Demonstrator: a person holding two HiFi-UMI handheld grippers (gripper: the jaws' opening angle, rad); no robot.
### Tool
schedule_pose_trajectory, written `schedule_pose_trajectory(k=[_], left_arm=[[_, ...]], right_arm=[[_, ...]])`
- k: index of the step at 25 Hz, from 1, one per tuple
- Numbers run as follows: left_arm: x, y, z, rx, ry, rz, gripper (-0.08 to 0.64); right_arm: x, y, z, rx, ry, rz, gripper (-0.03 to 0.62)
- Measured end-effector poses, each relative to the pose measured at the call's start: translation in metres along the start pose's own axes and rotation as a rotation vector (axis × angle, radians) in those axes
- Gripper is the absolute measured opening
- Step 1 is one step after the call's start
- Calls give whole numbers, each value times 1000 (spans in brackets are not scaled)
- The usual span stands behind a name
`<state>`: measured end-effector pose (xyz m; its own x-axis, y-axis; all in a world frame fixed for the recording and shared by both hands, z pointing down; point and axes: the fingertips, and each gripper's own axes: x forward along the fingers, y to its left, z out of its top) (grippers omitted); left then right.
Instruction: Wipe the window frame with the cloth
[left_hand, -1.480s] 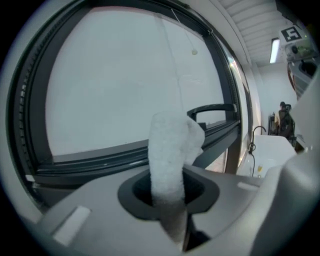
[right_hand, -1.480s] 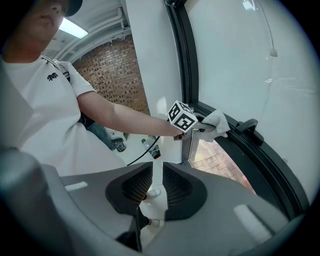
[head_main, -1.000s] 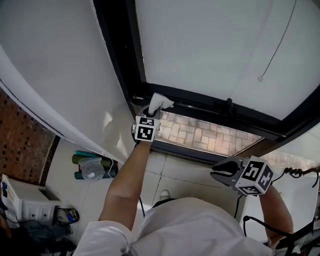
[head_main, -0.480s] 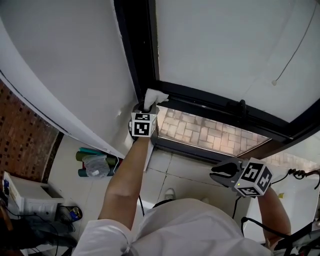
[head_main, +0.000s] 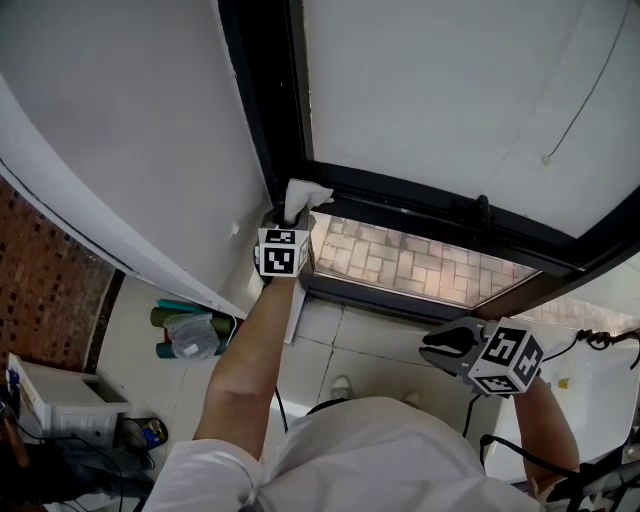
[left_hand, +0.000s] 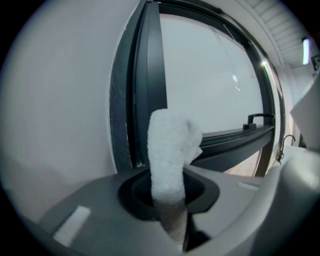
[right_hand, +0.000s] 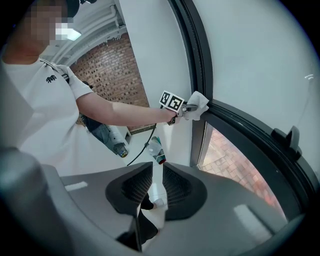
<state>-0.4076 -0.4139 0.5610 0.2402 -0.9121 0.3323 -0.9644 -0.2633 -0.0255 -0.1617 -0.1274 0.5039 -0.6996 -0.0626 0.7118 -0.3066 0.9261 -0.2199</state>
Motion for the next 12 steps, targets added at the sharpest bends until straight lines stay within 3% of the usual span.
schedule_pose_trajectory(k=[7,10,12], left_arm=[[-13,1,5,-27,-12,43,92],[-22,3,4,-108,-10,87,92],[-29,5,2,-204,-14,131,92]], right_arm=[[-11,-1,-13,-10,-5,15,66],[-20,-5,-20,-21,-4,26,66],[-25,-10,-22,-32,-11,32,66]])
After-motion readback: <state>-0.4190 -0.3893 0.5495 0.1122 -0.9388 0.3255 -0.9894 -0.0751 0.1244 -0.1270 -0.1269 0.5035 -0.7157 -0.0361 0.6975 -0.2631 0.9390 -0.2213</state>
